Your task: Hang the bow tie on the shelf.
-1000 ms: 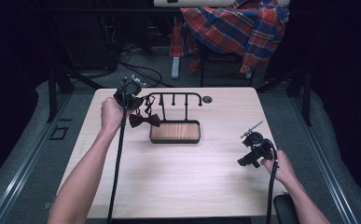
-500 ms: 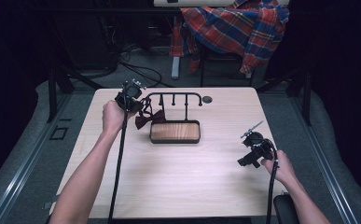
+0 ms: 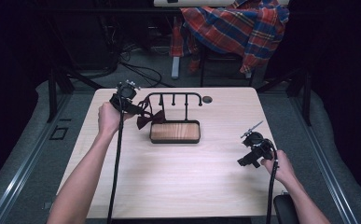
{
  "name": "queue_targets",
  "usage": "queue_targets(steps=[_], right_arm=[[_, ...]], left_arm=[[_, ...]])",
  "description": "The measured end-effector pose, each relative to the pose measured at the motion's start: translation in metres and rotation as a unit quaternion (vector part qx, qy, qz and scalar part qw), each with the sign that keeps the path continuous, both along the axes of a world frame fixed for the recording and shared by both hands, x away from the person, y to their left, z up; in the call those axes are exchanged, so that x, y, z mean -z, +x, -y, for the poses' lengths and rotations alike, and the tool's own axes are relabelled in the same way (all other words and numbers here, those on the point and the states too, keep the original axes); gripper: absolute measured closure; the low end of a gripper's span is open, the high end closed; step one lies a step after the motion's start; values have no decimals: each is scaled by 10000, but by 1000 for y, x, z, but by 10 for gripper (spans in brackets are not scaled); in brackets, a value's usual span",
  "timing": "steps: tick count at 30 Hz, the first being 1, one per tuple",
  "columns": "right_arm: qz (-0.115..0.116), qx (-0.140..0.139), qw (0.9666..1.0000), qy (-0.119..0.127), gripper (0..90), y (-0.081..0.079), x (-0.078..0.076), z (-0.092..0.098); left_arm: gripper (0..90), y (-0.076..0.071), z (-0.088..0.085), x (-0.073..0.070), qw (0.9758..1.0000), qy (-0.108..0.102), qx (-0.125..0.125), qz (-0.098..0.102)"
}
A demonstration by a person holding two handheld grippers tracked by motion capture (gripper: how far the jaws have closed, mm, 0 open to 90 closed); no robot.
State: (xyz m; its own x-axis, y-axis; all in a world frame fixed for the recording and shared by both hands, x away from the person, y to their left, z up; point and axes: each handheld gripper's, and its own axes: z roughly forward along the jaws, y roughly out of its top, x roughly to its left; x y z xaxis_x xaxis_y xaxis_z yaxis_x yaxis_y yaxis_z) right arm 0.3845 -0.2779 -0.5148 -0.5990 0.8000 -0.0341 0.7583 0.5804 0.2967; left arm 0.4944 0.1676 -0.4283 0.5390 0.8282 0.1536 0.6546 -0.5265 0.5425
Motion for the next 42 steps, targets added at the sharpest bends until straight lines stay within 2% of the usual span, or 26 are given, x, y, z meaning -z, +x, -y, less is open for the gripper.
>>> queue_targets(steps=[1,2,5,7,17,22,30,35,38,42], right_arm=[[0,0,10000,0,157,0,0,0],[10,-2,10000,4,157,0,0,0],[6,2,10000,2,157,0,0,0],[9,4,10000,7,157,0,0,0],[36,-15,10000,27,157,0,-1,0],[67,1,10000,16,157,0,-1,-1],[76,-6,10000,39,157,0,-1,-1],[83,23,9999,58,160,0,-1,-1],[159,90,9997,137,155,-2,0,-2],[88,41,9999,75,156,-1,-2,-1]], left_arm=[[452,0,-1,0,10000,-12,-16,4],[406,-1,-3,0,10000,-28,-51,2],[364,-2,-5,0,10000,-19,-58,5],[303,-4,-8,0,10000,-34,-67,-4],[220,-9,-23,0,9998,-100,-141,-47],[192,-11,-27,2,9997,-200,-117,-92],[114,-11,-22,2,9990,-441,85,10],[85,-12,-18,4,9975,-686,175,35],[74,-13,-19,5,9971,-727,193,71],[32,-16,-20,4,9962,-836,222,88]])
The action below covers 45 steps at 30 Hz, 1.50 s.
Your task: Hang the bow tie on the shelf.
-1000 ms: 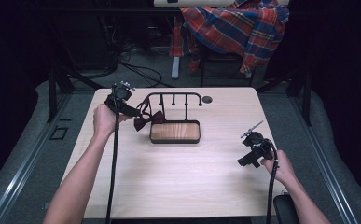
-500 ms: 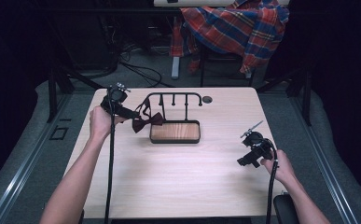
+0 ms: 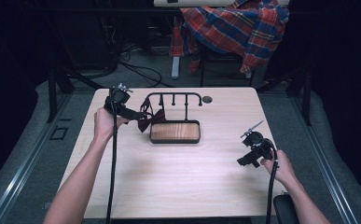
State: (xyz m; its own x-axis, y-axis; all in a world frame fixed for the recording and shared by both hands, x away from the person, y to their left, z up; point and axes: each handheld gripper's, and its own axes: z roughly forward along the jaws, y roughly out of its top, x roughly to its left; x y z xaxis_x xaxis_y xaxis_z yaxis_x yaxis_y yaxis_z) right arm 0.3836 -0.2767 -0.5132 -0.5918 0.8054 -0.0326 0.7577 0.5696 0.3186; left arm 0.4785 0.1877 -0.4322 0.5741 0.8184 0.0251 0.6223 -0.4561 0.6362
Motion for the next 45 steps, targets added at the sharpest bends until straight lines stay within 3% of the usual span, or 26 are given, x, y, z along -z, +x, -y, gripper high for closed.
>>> queue_targets(steps=[5,9,16,20,26,31,32,34,41,45], right_arm=[[58,67,9999,114,156,-1,1,-2],[40,37,10000,71,157,-1,1,-1],[4,-47,10000,-45,157,0,0,-1],[-17,-39,10000,-23,157,-1,-1,-2],[-21,-69,10000,-16,156,-1,-1,-3],[-22,-92,9999,-86,156,-2,-1,-3],[43,-10,10000,-2,156,-3,1,-4],[-135,-132,9998,-84,156,-1,1,-4],[-44,-151,9997,-174,156,-3,4,-7],[-61,-125,9998,-143,156,-3,6,-6]], left_arm=[[1,-7,-1,-4,10000,-41,62,35],[1,-19,-3,-6,9999,-54,76,39],[0,-44,-14,-6,10000,-62,6,22],[0,-59,-20,-2,10000,60,1,-50],[0,-84,-30,5,9995,166,-12,-255],[0,-100,-37,11,9993,142,-113,-315],[0,-104,-38,14,9992,147,-115,-353],[0,-111,-40,20,9989,149,-104,-433],[0,-126,-47,40,9978,151,-183,-627],[0,-131,-49,49,9982,138,-195,-555]])
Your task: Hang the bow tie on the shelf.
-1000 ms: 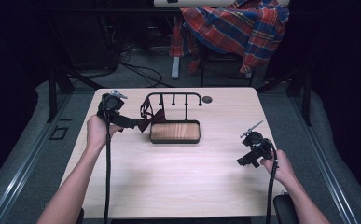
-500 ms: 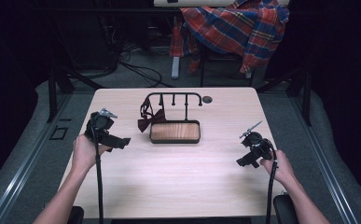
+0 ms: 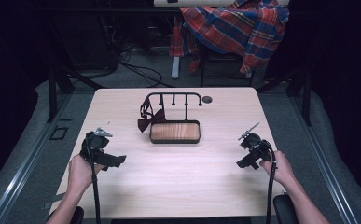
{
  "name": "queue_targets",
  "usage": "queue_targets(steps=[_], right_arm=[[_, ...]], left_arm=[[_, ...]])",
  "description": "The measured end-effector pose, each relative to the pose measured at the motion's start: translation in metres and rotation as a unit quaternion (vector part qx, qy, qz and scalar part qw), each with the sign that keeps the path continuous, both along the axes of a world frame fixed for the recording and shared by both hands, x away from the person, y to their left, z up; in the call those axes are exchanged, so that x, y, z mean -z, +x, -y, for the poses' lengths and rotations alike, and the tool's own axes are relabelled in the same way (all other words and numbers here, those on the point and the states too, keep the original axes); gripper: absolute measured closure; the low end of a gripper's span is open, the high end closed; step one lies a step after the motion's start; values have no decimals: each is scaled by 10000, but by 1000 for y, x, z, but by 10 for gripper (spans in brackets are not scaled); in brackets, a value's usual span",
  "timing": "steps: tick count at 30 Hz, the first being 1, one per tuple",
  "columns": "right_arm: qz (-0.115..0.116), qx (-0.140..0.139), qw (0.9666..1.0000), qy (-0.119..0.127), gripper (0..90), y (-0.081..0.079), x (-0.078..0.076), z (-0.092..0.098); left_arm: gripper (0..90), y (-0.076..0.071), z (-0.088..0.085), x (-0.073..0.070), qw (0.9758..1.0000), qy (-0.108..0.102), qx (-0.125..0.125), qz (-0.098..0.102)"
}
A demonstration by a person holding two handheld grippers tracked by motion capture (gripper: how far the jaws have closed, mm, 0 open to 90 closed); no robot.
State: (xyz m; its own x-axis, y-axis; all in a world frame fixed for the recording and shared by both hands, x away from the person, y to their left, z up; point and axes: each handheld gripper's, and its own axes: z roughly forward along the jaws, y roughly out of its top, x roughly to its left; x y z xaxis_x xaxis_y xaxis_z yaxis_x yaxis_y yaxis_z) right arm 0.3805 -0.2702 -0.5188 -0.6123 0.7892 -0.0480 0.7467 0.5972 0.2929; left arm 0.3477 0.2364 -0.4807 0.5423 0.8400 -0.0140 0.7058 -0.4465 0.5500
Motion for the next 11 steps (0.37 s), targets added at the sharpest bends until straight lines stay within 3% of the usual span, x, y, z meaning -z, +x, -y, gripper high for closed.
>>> queue_targets(steps=[11], right_arm=[[-54,-78,9999,-110,157,1,1,1]], left_arm=[[0,4,-2,8,9998,111,41,-142]])
